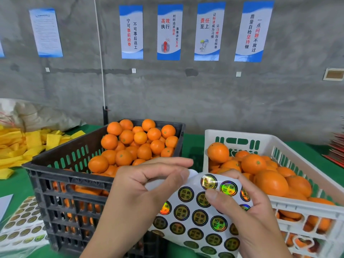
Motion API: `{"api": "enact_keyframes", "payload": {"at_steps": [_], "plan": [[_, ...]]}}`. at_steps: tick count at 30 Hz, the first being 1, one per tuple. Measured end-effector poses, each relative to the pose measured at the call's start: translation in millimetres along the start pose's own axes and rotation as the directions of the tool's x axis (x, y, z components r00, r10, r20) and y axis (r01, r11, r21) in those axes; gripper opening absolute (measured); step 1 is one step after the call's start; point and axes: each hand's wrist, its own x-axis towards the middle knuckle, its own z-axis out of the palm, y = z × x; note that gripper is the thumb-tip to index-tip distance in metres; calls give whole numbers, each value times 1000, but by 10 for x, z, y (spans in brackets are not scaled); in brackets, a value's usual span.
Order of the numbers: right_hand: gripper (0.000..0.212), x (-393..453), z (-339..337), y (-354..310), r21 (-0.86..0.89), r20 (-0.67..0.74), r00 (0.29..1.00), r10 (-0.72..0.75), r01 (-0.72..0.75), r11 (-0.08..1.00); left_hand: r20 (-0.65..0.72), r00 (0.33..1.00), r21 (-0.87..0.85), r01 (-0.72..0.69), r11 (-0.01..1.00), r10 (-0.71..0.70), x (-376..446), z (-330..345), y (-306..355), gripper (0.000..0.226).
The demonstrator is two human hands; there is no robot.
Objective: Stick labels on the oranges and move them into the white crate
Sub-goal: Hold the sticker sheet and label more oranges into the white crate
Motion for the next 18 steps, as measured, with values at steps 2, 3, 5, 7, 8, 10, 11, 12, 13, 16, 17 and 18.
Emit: {"api": "enact_keyframes", "payload": {"at_steps": [2,3,5,7,8,10,11,12,13,16,17,18], "plan": [[42,8,10,15,11,-26,999,19,-18,1000,-37,999,-12,25,1000,-25,25,6,-12,8],[42,9,16,19,22,-32,999,26,-25,999,-53,998,-37,41,998,-43,35,5,-15,7],[45,5,17,24,50,-38,999,32,-30,998,-87,992,-93,82,992,-90,51,-9,-25,9],[55,5,26,19,80,-56,998,35,-30,996,-98,983,-139,142,980,-156,59,-32,-27,17],[56,7,30,17,90,-66,997,33,-27,996,-96,976,-176,177,968,-196,57,-44,-27,23],[53,13,36,13,121,-90,996,24,-13,993,-82,956,-257,253,933,-282,49,-74,-19,31],[55,15,35,11,136,-107,994,20,-6,991,-65,945,-275,293,916,-322,42,-94,-17,32],[55,16,30,12,143,-124,992,16,2,990,-33,934,-279,332,901,-355,35,-115,-11,31],[55,17,23,15,144,-142,990,13,7,990,14,923,-284,371,884,-384,25,-136,0,32],[64,21,31,5,129,-152,988,22,-2,992,153,891,-307,454,836,-428,10,-170,23,36],[68,20,40,3,118,-151,988,30,-12,993,170,893,-308,451,838,-418,9,-162,30,32],[71,21,53,2,107,-145,989,40,-24,994,162,904,-304,426,852,-395,10,-141,37,27]]}}
